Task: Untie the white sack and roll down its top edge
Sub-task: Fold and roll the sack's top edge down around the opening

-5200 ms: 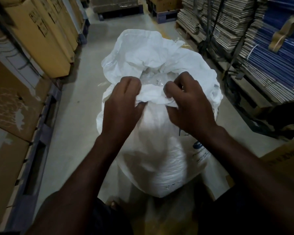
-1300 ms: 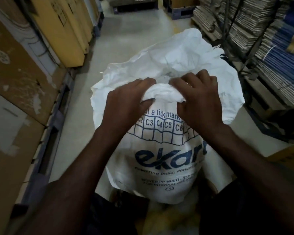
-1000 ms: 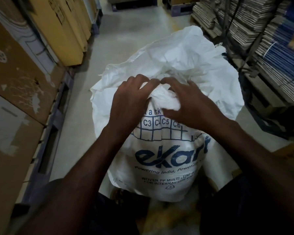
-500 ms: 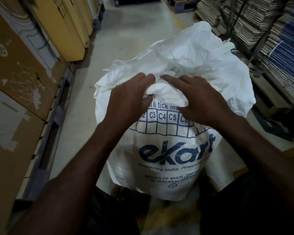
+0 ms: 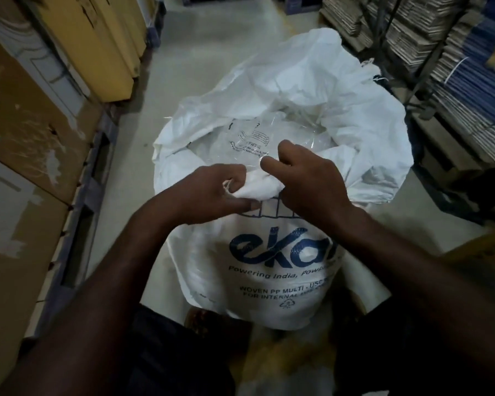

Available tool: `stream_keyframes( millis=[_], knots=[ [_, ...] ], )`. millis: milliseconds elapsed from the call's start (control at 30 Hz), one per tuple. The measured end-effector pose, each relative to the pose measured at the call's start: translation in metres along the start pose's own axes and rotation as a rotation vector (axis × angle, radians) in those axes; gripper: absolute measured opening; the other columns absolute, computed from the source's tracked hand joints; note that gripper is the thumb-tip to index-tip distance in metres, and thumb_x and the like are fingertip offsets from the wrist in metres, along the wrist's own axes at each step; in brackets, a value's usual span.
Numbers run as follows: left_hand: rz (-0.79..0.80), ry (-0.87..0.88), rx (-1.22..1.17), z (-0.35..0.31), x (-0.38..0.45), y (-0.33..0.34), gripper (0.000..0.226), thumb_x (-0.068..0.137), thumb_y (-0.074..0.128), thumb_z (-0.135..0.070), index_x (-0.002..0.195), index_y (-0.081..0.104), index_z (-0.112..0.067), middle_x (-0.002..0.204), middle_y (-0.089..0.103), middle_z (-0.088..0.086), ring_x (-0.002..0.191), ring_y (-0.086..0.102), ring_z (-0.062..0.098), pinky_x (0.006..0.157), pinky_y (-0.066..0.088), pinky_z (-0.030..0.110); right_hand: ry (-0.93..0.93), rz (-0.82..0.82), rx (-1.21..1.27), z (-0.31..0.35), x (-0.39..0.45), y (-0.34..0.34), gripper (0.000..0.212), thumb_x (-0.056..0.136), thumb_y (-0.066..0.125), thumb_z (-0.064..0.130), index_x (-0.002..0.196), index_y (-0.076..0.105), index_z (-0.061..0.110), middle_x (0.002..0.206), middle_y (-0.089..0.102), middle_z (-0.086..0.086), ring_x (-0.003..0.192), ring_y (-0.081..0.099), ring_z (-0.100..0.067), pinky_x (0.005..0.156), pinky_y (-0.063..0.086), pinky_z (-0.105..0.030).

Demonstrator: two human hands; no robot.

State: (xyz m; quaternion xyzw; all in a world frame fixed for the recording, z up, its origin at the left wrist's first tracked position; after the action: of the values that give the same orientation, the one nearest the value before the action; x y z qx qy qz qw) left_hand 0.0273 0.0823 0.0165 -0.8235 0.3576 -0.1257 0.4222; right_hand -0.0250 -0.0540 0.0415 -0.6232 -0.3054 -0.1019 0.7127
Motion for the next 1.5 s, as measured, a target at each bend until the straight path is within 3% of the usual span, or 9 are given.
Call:
stream_keyframes(
  millis=[167, 300, 433, 533, 700, 967, 1100, 1300, 1500],
  knots=[
    [-0.417, 0.069, 0.281, -0.012, 0.001, -0.024, 0.037, 0.081, 0.071, -0.015, 0.082, 0.037, -0.028, 0.075, 0.052, -0.008, 0.071, 0.053, 0.021, 0.060, 0.046, 0.040, 0.098, 0.127, 0.044, -0.004, 0.001, 0.005, 0.059, 0.069, 0.068, 0.001, 0.119, 0.048, 0.026, 0.118, 0.054, -0.001, 0.096, 0.053, -0.024, 0.056, 0.035, -0.030],
    [-0.600, 0.138, 0.310, -0.024, -0.004, -0.025, 0.030, 0.085, 0.063, -0.026, 0.112, 0.051, -0.032, 0.088, 0.060, -0.013, 0.076, 0.062, 0.019, 0.062, 0.050, 0.036, 0.136, 0.297, 0.294, -0.003, -0.006, 0.012, 0.062, 0.073, 0.071, 0.016, 0.124, 0.038, 0.031, 0.086, 0.061, 0.006, 0.071, 0.058, -0.023, 0.058, 0.040, -0.030],
    [-0.552, 0.143, 0.372, -0.033, -0.001, -0.016, 0.053, 0.088, 0.035, -0.035, 0.137, 0.055, -0.030, 0.110, 0.071, 0.000, 0.097, 0.069, 0.025, 0.072, 0.056, 0.043, 0.097, 0.132, 0.055, -0.004, 0.001, -0.001, 0.068, 0.077, 0.077, 0.011, 0.134, 0.045, 0.029, 0.089, 0.066, -0.002, 0.064, 0.063, -0.033, 0.055, 0.035, -0.032],
    [-0.379, 0.100, 0.438, -0.030, 0.003, -0.005, 0.059, 0.089, 0.054, -0.031, 0.148, 0.054, -0.025, 0.119, 0.065, 0.006, 0.103, 0.066, 0.030, 0.084, 0.055, 0.046, 0.070, 0.039, -0.036, -0.006, 0.001, -0.003, 0.063, 0.078, 0.065, -0.003, 0.133, 0.053, 0.027, 0.090, 0.063, -0.005, 0.066, 0.059, -0.034, 0.058, 0.034, -0.035],
    [0.123, 0.002, -0.091, -0.006, -0.014, 0.029, 0.055, 0.104, 0.052, -0.050, 0.158, 0.040, -0.043, 0.144, 0.064, -0.011, 0.119, 0.066, 0.009, 0.102, 0.054, 0.034, -0.092, 0.089, -0.063, 0.002, -0.013, 0.006, 0.067, 0.085, 0.049, 0.001, 0.145, 0.058, 0.030, 0.103, 0.064, -0.004, 0.081, 0.056, -0.029, 0.076, 0.044, -0.044],
    [-0.231, 0.109, 0.286, -0.005, -0.016, -0.005, 0.023, 0.095, 0.074, -0.028, 0.115, 0.064, -0.030, 0.105, 0.071, -0.010, 0.095, 0.067, 0.020, 0.080, 0.055, 0.045, 0.014, 0.492, 0.282, 0.003, -0.024, 0.018, 0.082, 0.083, 0.072, 0.045, 0.157, 0.038, 0.036, 0.118, 0.053, 0.006, 0.094, 0.054, -0.013, 0.089, 0.048, -0.037],
    [-0.315, 0.206, 0.429, -0.028, -0.017, -0.001, 0.027, 0.085, 0.070, -0.020, 0.091, 0.045, -0.029, 0.087, 0.055, -0.010, 0.077, 0.054, 0.019, 0.060, 0.042, 0.039, 0.099, 0.568, 0.395, -0.017, -0.016, 0.016, 0.049, 0.081, 0.081, 0.045, 0.124, 0.057, 0.039, 0.109, 0.060, 0.012, 0.098, 0.062, -0.016, 0.079, 0.053, -0.037],
    [-0.137, 0.157, 0.438, -0.023, -0.010, 0.030, 0.061, 0.083, 0.080, -0.036, 0.138, 0.055, -0.030, 0.128, 0.069, -0.009, 0.113, 0.065, 0.021, 0.089, 0.051, 0.041, 0.002, 0.421, 0.196, 0.011, -0.023, 0.025, 0.046, 0.088, 0.072, 0.025, 0.130, 0.054, 0.030, 0.101, 0.056, 0.003, 0.083, 0.061, -0.024, 0.066, 0.050, -0.041],
    [-0.356, 0.158, 0.526, -0.028, -0.008, 0.021, 0.031, 0.084, 0.066, -0.025, 0.114, 0.073, -0.030, 0.093, 0.074, -0.003, 0.085, 0.072, 0.029, 0.064, 0.048, 0.035, -0.001, 0.427, 0.187, -0.016, -0.022, 0.023, 0.079, 0.072, 0.078, 0.055, 0.140, 0.040, 0.042, 0.119, 0.061, 0.007, 0.101, 0.063, -0.023, 0.077, 0.047, -0.038]
  ],
)
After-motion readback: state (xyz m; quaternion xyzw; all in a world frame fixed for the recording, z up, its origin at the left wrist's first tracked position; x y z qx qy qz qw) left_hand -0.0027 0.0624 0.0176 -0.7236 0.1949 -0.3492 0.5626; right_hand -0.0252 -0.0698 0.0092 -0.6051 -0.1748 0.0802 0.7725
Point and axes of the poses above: each hand's wrist, its own x-axis towards the middle knuckle, its own y-axis out of the palm, z = x × y, the point moved 9 cm from there along x, towards the middle knuckle
